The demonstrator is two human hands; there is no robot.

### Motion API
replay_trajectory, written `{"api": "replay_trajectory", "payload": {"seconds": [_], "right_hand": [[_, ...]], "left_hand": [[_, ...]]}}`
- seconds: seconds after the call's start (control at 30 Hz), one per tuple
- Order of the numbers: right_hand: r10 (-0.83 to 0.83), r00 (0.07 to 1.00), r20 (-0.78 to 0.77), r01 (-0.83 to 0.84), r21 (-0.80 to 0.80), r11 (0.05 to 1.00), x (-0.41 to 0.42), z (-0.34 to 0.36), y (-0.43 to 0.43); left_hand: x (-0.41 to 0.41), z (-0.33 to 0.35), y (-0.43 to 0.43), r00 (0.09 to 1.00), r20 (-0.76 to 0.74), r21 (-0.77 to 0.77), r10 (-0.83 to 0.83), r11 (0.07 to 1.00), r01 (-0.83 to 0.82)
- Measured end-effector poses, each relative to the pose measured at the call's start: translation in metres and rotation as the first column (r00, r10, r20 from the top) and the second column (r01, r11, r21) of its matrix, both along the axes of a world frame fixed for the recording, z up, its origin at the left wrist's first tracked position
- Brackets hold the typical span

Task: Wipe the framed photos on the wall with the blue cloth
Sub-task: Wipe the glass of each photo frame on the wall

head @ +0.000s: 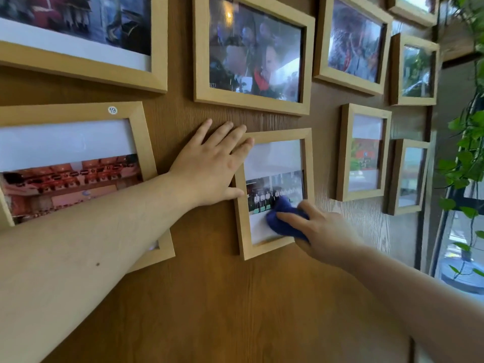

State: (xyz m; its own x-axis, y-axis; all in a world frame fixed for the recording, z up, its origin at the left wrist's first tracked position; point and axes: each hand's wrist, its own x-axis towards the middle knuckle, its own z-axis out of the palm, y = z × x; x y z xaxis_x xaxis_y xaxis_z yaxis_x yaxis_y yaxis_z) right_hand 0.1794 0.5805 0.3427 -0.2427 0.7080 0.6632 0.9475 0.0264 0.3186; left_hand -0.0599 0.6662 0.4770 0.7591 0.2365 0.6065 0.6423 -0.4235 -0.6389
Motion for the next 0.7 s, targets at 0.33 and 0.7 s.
{"api": "replay_trajectory", "payload": {"seconds": [0.33, 0.7], "right_hand": [[0.037, 0.977, 0.208, -0.01, -0.133, 0.991, 0.018, -0.002, -0.004], [0.034, 0.998, 0.051, -0.037, 0.054, 0.998, 0.039, 0.049, -0.021]], "left_hand": [[0.001, -0.001, 0.0, 1.0, 0.007, -0.003, 0.012, 1.0, -0.012], [-0.007, 0.003, -0.022, 0.999, 0.0, 0.021, -0.041, 0.999, 0.041]]}}
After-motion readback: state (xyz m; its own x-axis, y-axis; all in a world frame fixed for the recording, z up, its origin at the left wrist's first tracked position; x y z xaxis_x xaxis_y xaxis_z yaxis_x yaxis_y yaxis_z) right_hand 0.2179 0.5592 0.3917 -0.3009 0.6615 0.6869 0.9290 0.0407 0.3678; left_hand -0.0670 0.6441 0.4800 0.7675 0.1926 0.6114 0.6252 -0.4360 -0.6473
